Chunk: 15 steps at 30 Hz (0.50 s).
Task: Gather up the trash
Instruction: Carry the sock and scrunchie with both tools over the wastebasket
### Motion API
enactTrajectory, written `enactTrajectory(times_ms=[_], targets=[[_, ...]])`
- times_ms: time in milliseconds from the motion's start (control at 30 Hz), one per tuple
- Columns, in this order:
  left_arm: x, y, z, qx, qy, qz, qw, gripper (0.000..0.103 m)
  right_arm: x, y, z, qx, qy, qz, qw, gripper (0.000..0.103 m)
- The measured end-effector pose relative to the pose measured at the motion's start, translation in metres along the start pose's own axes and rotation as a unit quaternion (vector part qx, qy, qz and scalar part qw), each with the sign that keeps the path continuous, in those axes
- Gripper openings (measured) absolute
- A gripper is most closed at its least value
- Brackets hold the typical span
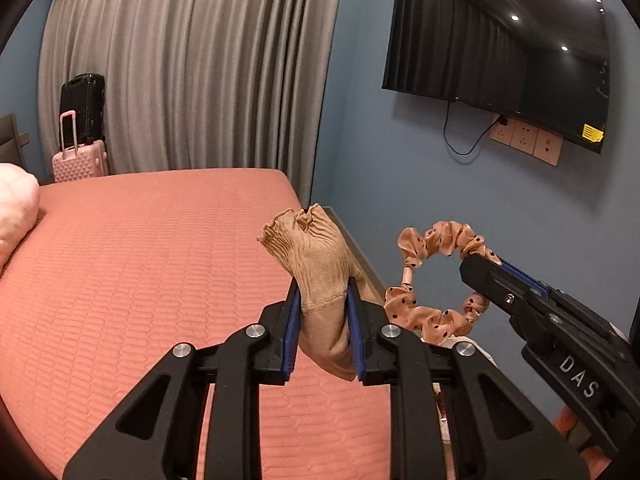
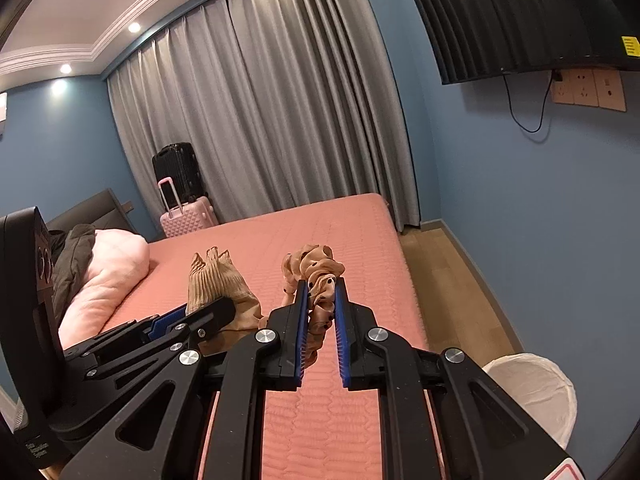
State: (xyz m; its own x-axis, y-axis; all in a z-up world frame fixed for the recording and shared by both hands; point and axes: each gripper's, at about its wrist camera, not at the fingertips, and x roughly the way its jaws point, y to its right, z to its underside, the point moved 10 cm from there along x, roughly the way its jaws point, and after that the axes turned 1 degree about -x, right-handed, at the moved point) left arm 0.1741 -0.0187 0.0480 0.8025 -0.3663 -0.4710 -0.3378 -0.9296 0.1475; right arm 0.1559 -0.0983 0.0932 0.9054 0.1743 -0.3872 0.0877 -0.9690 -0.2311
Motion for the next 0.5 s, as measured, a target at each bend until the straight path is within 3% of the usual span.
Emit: enactTrajectory(times_ms=[500], targets=[[-0.022, 0.085, 0.001, 0.065, 0.013, 0.058, 0.9961, 0.021, -0.066, 0.060, -0.019, 0.016, 0.051, 0.053, 0.997, 0.012]])
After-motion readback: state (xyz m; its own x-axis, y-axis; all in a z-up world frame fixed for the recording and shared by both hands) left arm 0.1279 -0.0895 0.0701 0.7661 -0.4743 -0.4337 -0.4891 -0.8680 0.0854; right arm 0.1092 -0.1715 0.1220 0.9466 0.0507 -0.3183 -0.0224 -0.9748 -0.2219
